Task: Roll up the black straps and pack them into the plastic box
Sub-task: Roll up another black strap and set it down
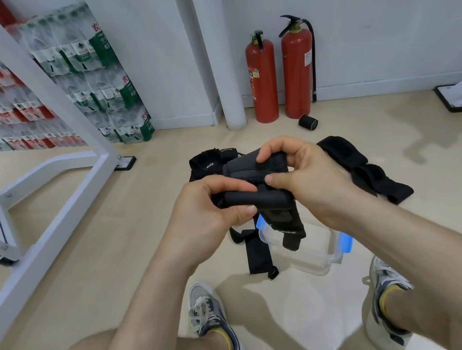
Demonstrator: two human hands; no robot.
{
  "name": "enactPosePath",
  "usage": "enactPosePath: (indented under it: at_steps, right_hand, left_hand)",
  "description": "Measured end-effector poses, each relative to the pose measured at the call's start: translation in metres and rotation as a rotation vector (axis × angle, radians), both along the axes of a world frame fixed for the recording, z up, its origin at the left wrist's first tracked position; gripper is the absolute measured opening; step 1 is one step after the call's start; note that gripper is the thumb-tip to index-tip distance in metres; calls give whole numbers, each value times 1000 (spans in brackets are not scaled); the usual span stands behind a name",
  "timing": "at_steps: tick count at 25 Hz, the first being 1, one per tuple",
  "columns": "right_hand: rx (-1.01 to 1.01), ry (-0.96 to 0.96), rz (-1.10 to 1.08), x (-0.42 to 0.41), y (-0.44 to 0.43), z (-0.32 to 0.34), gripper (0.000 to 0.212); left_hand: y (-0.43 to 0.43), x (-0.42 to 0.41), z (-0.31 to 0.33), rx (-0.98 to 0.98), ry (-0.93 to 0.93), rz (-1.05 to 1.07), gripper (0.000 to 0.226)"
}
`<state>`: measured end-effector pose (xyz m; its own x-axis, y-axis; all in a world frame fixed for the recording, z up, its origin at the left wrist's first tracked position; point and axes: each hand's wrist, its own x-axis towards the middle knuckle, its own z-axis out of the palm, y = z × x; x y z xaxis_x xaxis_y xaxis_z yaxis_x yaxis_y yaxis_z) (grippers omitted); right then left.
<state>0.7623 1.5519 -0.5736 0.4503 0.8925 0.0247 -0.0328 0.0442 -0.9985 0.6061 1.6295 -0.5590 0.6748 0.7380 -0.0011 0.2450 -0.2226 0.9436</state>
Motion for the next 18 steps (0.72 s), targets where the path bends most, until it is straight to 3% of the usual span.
enactPosePath:
  at_steps: [3, 7, 18]
  right_hand:
    - [-34, -35, 31, 1, 2, 1, 37]
    - [-105, 9, 90, 2, 2, 2, 42]
    - [-128, 105, 189, -3, -4, 2, 51]
  left_hand:
    - [4, 0, -2, -29, -52, 44, 25]
    - [1, 6, -8, -275, -200, 152, 10]
    - [-2, 10, -11, -428, -275, 258, 25]
